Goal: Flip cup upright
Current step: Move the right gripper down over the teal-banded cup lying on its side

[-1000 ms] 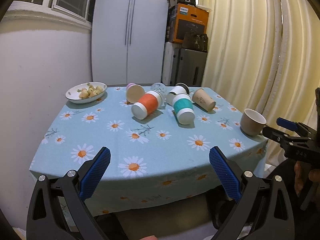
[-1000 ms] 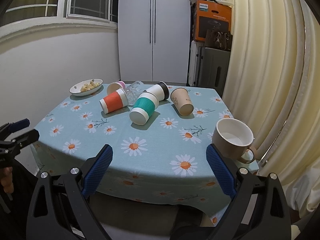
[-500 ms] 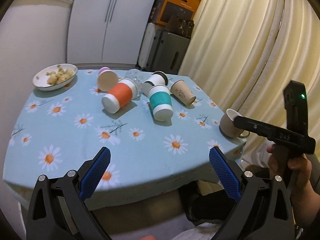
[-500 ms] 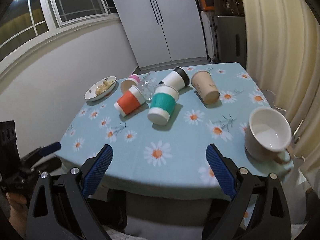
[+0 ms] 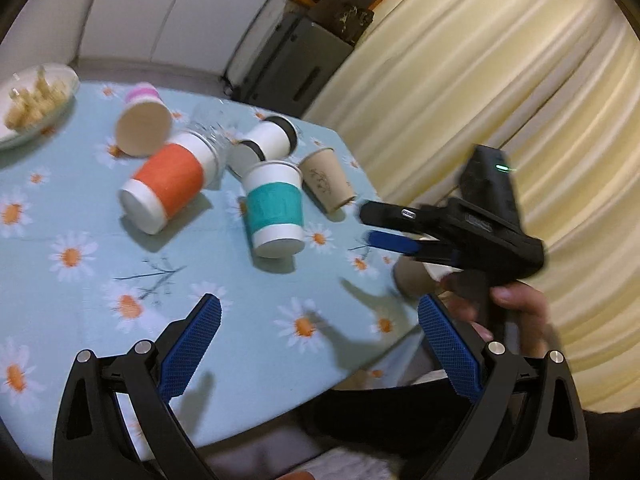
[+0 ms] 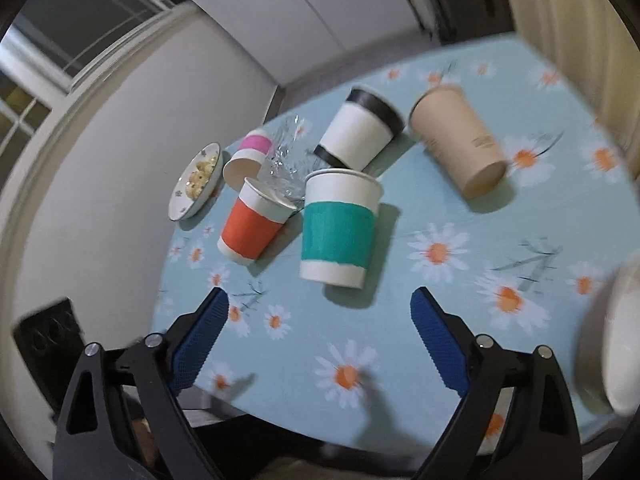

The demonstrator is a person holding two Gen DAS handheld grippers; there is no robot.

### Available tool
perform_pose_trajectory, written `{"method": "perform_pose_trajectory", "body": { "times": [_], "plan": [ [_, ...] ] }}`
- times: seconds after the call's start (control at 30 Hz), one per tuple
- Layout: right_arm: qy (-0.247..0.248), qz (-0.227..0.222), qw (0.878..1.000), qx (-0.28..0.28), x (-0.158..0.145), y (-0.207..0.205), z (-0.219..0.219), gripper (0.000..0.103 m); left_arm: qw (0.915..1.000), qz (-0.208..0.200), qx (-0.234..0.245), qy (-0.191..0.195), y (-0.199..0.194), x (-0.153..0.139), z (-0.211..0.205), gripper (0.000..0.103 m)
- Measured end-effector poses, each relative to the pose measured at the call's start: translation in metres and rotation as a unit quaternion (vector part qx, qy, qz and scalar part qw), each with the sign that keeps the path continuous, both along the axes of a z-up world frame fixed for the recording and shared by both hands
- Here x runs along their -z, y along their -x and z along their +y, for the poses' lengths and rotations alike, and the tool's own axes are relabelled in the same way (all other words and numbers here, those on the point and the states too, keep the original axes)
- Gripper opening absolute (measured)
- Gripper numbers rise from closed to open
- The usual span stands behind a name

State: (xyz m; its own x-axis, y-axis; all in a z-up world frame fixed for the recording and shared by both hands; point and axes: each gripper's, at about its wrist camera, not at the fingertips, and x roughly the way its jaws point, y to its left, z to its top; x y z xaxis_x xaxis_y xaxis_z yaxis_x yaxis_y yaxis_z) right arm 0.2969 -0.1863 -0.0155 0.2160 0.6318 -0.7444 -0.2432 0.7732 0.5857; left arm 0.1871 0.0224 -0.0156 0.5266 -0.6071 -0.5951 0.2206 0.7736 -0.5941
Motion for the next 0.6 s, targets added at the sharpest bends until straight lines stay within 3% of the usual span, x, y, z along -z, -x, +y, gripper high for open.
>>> {"method": "perform_pose_trajectory", "body": {
  "times": [0.13,0.27,0.4,0.6],
  "plan": [
    [0.003,0.044,0.999,-0.002,0.018,-0.031,0.009,0.088,0.9989,0.032,0.022,0.027,-0.017,0.014,0.0,0.096],
    [0.024,0.052,0.998,-0.008,0.026,-0.05,0.018,0.088,0.9957,0.065,0.032,0.058,-0.032,0.028,0.003,0.096],
    [0.032,0.067,0.997,-0.02,0.035,-0.061,0.027,0.08,0.9919,0.087,0.045,0.081,-0.043,0.039,0.001,0.096],
    [0.034,0.086,0.995,-0.029,0.047,-0.074,0.034,0.077,0.9897,0.108,0.051,0.079,-0.047,0.054,-0.004,0.096]
  ]
}}
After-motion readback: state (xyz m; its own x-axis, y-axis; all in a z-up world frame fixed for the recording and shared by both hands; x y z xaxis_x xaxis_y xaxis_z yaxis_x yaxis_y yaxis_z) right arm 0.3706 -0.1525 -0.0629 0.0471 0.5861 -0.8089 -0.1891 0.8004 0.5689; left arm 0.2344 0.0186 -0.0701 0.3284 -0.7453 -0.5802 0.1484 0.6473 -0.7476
